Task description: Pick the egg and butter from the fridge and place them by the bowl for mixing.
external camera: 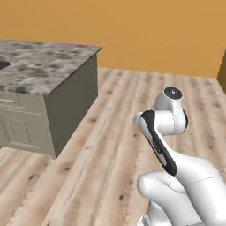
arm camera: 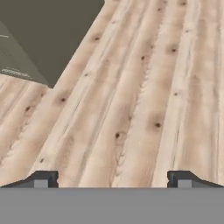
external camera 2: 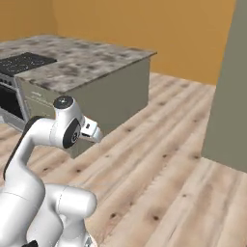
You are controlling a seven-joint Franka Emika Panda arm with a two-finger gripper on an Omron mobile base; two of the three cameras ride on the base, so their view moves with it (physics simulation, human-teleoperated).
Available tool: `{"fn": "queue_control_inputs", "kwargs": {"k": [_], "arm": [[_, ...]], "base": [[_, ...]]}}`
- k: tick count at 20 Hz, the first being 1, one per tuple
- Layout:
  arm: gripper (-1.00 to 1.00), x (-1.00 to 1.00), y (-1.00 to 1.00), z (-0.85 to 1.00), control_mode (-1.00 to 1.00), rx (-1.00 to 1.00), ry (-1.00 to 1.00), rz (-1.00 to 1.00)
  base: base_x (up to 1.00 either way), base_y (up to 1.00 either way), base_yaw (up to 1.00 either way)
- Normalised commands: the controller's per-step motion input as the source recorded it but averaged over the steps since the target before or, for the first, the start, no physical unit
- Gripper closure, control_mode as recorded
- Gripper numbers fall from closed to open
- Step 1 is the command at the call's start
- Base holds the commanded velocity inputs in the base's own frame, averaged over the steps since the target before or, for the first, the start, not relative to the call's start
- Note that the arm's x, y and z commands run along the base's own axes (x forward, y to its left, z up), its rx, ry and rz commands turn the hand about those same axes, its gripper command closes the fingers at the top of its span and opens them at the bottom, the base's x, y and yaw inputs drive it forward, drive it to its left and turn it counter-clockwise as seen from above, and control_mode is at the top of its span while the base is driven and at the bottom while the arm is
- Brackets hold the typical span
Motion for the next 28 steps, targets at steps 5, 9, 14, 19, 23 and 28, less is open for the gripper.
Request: {"fn": "queue_control_inputs", "kwargs": {"k": [5, 9, 14, 19, 23, 28], "arm": [[-1.00, 0.00, 0.00, 0.00, 1.00, 0.00, 0.00, 0.00], [-1.00, 0.00, 0.00, 0.00, 1.00, 0.00, 0.00, 0.00], [-1.00, 0.00, 0.00, 0.00, 1.00, 0.00, 0.00, 0.00], [-1.00, 0.00, 0.00, 0.00, 1.00, 0.00, 0.00, 0.00], [-1.00, 0.00, 0.00, 0.00, 1.00, 0.00, 0.00, 0.00], [-1.00, 0.00, 0.00, 0.00, 1.00, 0.00, 0.00, 0.00]], "base": [[-0.01, 0.04, 0.92], [0.33, 0.02, 0.67], [0.70, 0.06, 0.30], [0.82, 0.06, 0.17], [0.83, 0.08, 0.19], [0.85, 0.09, 0.18]]}}
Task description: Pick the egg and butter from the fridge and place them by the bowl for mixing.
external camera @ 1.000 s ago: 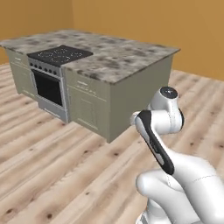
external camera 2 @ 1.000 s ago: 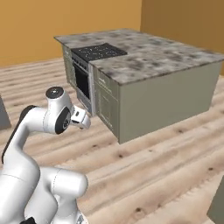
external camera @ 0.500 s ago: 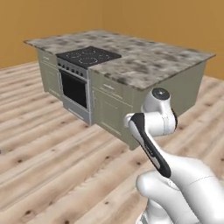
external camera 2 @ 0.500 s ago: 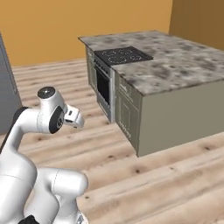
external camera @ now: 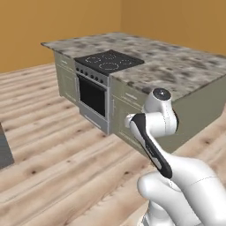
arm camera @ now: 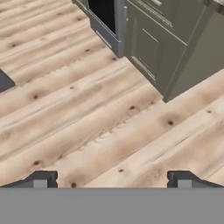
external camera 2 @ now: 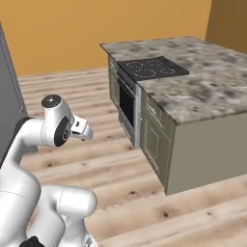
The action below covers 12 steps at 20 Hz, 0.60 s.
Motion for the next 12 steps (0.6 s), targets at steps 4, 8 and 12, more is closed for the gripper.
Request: {"fn": "queue_control_inputs", "kwargs": {"k": [4, 8, 12], "arm": [[-1.00, 0.00, 0.00, 0.00, 1.00, 0.00, 0.00, 0.00], [-1.00, 0.00, 0.00, 0.00, 1.00, 0.00, 0.00, 0.00], [-1.00, 0.00, 0.00, 0.00, 1.00, 0.00, 0.00, 0.00]], "base": [[0.84, 0.10, 0.19], [0.85, 0.07, 0.17], [0.86, 0.04, 0.11]]}}
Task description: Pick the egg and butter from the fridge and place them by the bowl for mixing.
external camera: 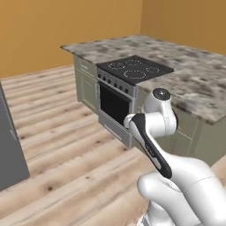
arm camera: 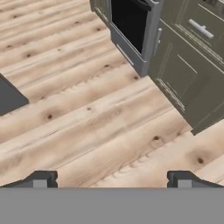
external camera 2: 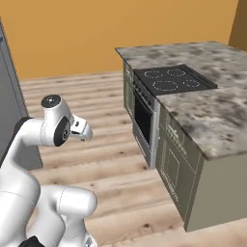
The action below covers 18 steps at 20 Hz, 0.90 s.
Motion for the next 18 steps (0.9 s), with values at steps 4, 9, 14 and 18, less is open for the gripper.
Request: {"fn": "queue_control_inputs", "kwargs": {"k": [4, 9, 14, 18], "arm": [[-1.00, 0.00, 0.00, 0.00, 1.00, 0.00, 0.00, 0.00], [-1.00, 0.00, 0.00, 0.00, 1.00, 0.00, 0.00, 0.00], [-1.00, 0.00, 0.00, 0.00, 1.00, 0.00, 0.00, 0.00], [-1.00, 0.00, 0.00, 0.00, 1.00, 0.00, 0.00, 0.00]], "base": [[0.86, 0.01, 0.09], [0.84, -0.02, 0.04], [0.82, -0.03, 0.07], [0.80, -0.02, 0.05]]}}
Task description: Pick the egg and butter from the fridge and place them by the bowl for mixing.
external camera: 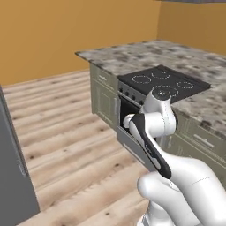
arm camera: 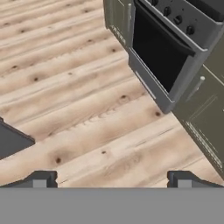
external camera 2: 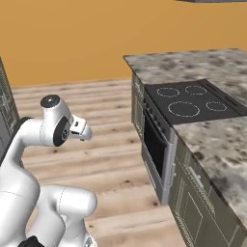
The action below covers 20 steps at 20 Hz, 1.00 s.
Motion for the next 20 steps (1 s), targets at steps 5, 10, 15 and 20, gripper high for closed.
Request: {"fn": "queue_control_inputs", "kwargs": {"k": [5, 10, 15, 20], "arm": [[-1.00, 0.00, 0.00, 0.00, 1.00, 0.00, 0.00, 0.00], [-1.00, 0.00, 0.00, 0.00, 1.00, 0.00, 0.00, 0.00], [-1.00, 0.00, 0.00, 0.00, 1.00, 0.00, 0.00, 0.00], [-1.00, 0.00, 0.00, 0.00, 1.00, 0.00, 0.00, 0.00]], "base": [[0.76, -0.04, 0.05], [0.76, -0.07, 0.08], [0.77, -0.07, 0.09], [0.75, -0.06, 0.16]]}}
